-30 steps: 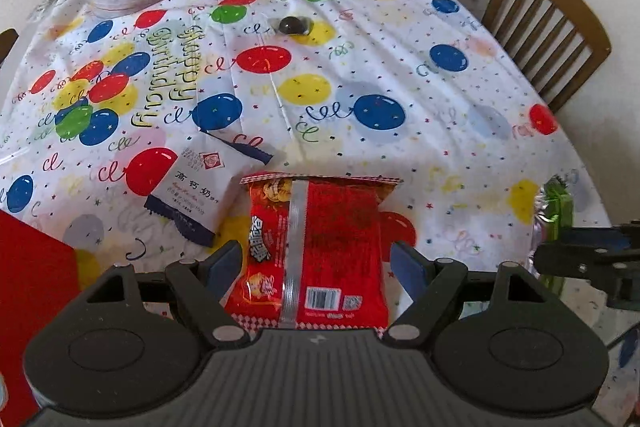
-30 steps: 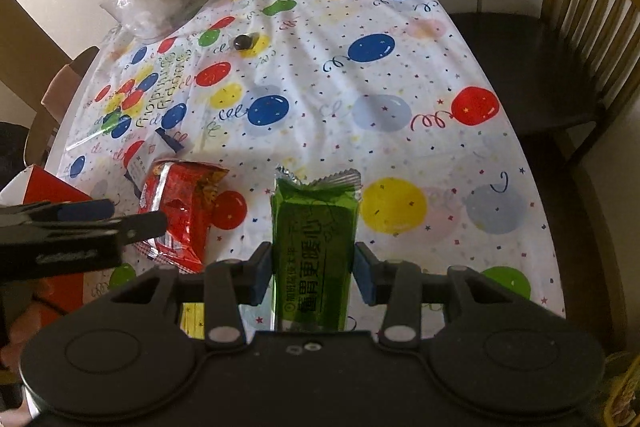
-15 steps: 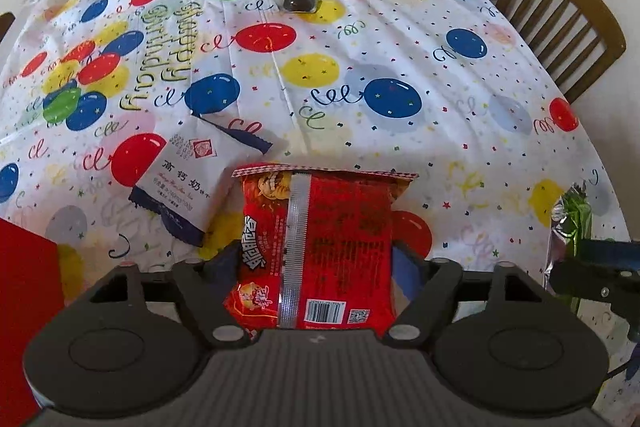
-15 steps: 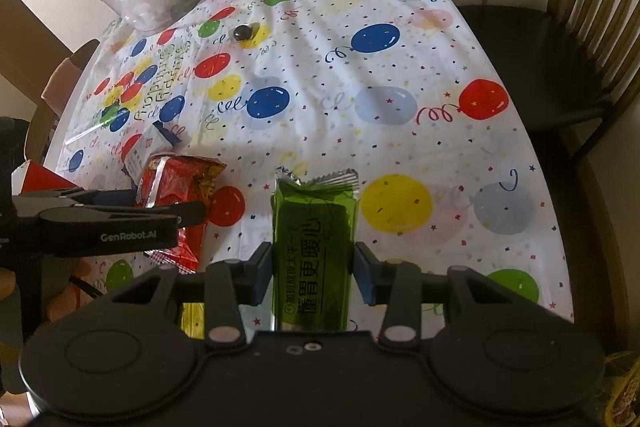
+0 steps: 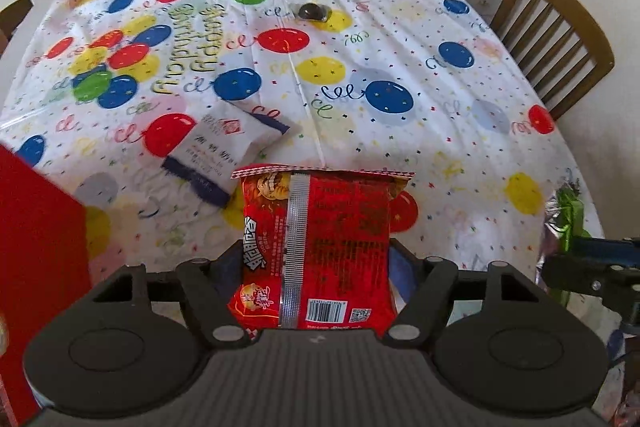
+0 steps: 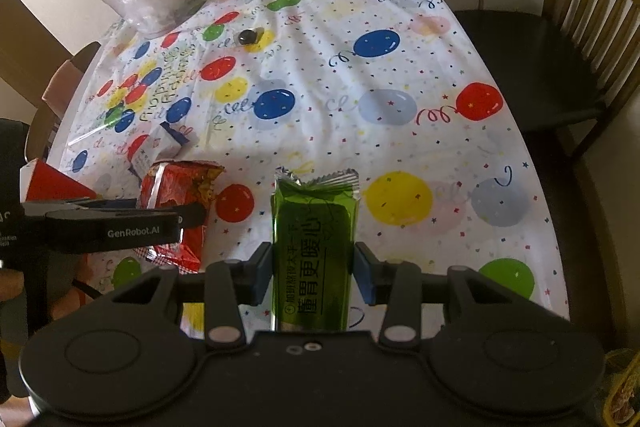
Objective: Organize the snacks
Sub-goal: 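Lift both held packets and carry them toward the white box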
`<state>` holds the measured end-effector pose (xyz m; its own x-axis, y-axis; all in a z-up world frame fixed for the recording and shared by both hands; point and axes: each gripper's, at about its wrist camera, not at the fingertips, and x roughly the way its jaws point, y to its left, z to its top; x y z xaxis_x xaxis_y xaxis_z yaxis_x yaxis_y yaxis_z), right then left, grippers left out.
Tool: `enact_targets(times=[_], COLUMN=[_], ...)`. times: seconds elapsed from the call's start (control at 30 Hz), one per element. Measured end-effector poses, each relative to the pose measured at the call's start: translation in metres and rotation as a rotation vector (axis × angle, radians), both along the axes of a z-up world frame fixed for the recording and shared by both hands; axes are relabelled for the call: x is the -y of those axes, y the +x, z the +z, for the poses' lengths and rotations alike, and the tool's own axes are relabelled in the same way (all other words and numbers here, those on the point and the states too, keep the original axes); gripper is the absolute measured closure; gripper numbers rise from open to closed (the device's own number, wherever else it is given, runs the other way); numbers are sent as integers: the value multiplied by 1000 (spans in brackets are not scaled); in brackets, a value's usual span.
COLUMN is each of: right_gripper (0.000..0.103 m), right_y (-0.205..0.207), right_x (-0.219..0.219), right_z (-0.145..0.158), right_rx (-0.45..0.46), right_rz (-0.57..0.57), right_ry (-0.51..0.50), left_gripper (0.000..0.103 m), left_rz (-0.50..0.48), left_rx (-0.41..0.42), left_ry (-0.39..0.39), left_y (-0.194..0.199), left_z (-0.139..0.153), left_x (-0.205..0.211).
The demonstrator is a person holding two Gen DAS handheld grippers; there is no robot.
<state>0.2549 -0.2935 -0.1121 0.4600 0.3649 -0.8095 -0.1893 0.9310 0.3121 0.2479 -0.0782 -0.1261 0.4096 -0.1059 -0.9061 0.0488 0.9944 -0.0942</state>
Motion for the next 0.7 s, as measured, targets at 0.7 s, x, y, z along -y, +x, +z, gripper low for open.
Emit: enact_targets(times=[0.7], right_gripper=[62], right_y=[-76], right_x=[-79], right_z=[87], right_rx=[121], right_rz=[174], right_ry=[10], left_gripper=[30], left_rz=[119], left_rx=[172], left_ry=[-38], left_y=[-119], left_z=[123], left_x=[-110])
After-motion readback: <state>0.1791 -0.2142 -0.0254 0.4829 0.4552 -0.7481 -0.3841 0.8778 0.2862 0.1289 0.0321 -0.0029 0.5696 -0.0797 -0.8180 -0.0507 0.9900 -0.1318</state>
